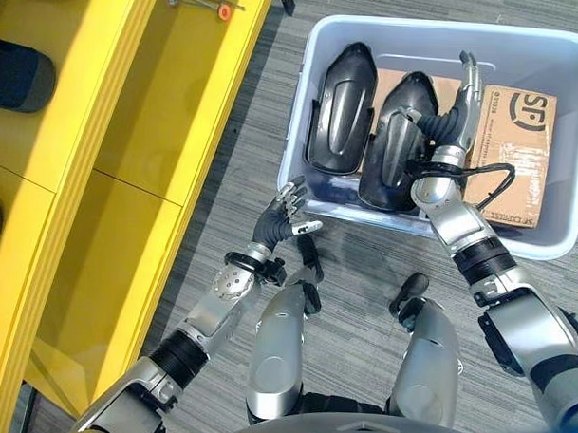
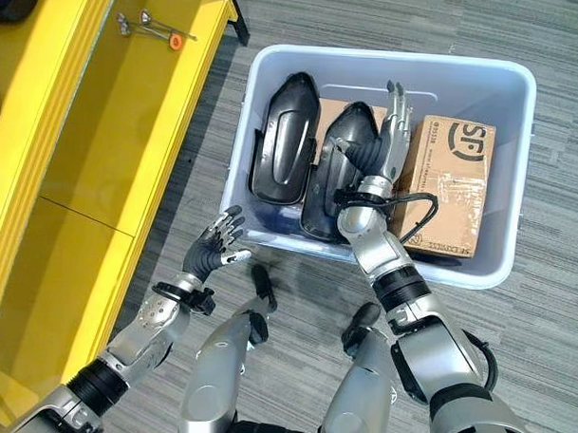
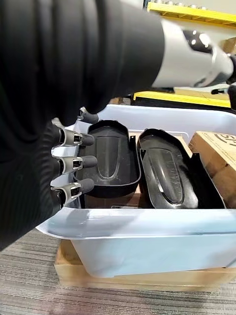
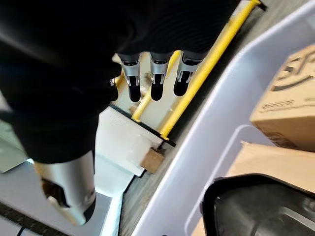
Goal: Move parts from the plastic box to the shelf.
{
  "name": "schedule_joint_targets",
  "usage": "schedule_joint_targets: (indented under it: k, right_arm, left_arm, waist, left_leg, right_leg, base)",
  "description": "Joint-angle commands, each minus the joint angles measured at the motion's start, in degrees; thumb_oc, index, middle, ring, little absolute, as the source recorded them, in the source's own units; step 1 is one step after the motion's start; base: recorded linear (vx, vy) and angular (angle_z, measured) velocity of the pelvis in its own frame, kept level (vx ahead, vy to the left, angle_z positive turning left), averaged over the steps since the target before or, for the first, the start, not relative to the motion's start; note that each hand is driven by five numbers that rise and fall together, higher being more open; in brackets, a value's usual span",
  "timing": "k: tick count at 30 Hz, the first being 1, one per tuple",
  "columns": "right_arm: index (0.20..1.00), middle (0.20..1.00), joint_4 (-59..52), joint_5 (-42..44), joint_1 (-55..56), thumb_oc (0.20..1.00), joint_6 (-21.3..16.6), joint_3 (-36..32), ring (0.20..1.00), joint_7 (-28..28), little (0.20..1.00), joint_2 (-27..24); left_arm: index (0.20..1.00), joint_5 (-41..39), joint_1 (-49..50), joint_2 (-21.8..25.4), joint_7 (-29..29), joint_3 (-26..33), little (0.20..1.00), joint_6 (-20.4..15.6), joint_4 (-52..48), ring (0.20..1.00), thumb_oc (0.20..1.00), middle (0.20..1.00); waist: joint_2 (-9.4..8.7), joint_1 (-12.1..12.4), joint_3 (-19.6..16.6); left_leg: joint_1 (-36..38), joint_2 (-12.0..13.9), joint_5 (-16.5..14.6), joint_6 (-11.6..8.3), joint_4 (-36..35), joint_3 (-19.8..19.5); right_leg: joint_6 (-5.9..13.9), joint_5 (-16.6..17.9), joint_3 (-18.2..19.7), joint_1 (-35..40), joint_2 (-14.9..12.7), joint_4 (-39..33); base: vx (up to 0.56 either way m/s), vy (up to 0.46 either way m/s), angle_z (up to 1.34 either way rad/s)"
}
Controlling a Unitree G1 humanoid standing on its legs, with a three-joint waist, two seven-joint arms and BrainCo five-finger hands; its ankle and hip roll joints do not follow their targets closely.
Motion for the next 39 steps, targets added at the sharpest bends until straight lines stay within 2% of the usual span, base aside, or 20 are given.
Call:
schedule_joint_targets:
  k: [1, 11, 16, 19, 35, 39]
  right_arm:
    - [1.000, 1.000, 0.72, 4.27, -3.84, 1.000, -0.64, -1.39, 1.000, 1.29, 1.000, 0.56]
    - [1.000, 1.000, 7.64, 9.65, -4.53, 1.000, 4.48, -0.42, 1.000, 3.82, 1.000, 1.23]
    - [1.000, 1.000, 11.44, 11.62, -4.68, 1.000, 4.42, -0.42, 1.000, 2.43, 1.000, 1.40]
    - [1.000, 1.000, 12.21, 12.68, -4.47, 1.000, 5.60, -0.48, 1.000, 1.18, 1.000, 1.50]
    - [1.000, 1.000, 18.21, 17.17, -2.24, 1.000, 4.92, -0.04, 1.000, -0.18, 1.000, 2.72]
    - [1.000, 1.000, 19.47, 19.15, -2.04, 1.000, 3.29, -0.61, 1.000, -2.08, 1.000, 2.74]
  left_arm:
    - [1.000, -0.08, -1.00, 0.62, -0.54, -0.04, 1.000, -0.77, -3.88, 1.000, 1.000, 1.000]
    - [1.000, 0.20, -1.56, 0.81, -2.18, 0.95, 1.000, 1.86, -4.61, 1.000, 1.000, 1.000]
    - [1.000, 0.31, -2.18, 0.78, -2.25, 0.83, 1.000, 2.92, -4.86, 1.000, 1.000, 1.000]
    - [1.000, -0.05, -2.28, 0.85, -2.12, 0.80, 1.000, 2.86, -4.54, 1.000, 1.000, 1.000]
    - [1.000, 0.15, -2.52, 0.46, -2.83, 1.35, 1.000, 2.92, -3.79, 1.000, 1.000, 1.000]
    - [1.000, -0.03, -2.65, 0.41, -2.84, 1.16, 1.000, 2.74, -3.31, 1.000, 1.000, 1.000]
  waist:
    - [-0.49, 0.85, -0.26]
    - [-0.38, 1.90, -0.26]
    - [0.03, 2.17, -0.26]
    - [0.09, 2.18, -0.26]
    - [0.30, 2.35, -0.26]
    - [0.33, 2.31, -0.26]
  left_leg:
    - [1.37, 1.80, -7.07, -4.54, 3.40, -0.62]
    - [-0.80, 1.96, -6.71, -4.60, 3.70, -1.24]
    - [-2.26, 1.71, -5.94, -4.73, 2.89, -1.44]
    - [-2.76, 1.65, -5.97, -4.76, 3.04, -1.50]
    - [-5.46, 2.00, -5.97, -4.72, 3.96, -1.48]
    - [-6.06, 1.97, -6.01, -4.71, 4.24, -1.57]
  right_leg:
    - [3.58, 3.47, 0.63, -0.99, -0.02, -2.11]
    - [3.59, 3.43, -0.02, -2.68, -0.55, -1.06]
    - [3.65, 3.68, -0.05, -4.07, -0.55, -0.92]
    - [3.62, 3.57, -0.02, -4.47, -0.54, -0.64]
    - [3.62, 3.66, -0.14, -6.79, -0.99, 0.19]
    - [3.58, 3.56, 0.00, -7.43, -0.98, 0.74]
  base:
    - [-0.01, -0.010, 0.03]
    - [0.00, -0.003, 0.02]
    - [0.00, 0.006, 0.01]
    - [0.00, 0.005, 0.01]
    - [0.00, 0.003, 0.01]
    - [0.00, 0.000, 0.00]
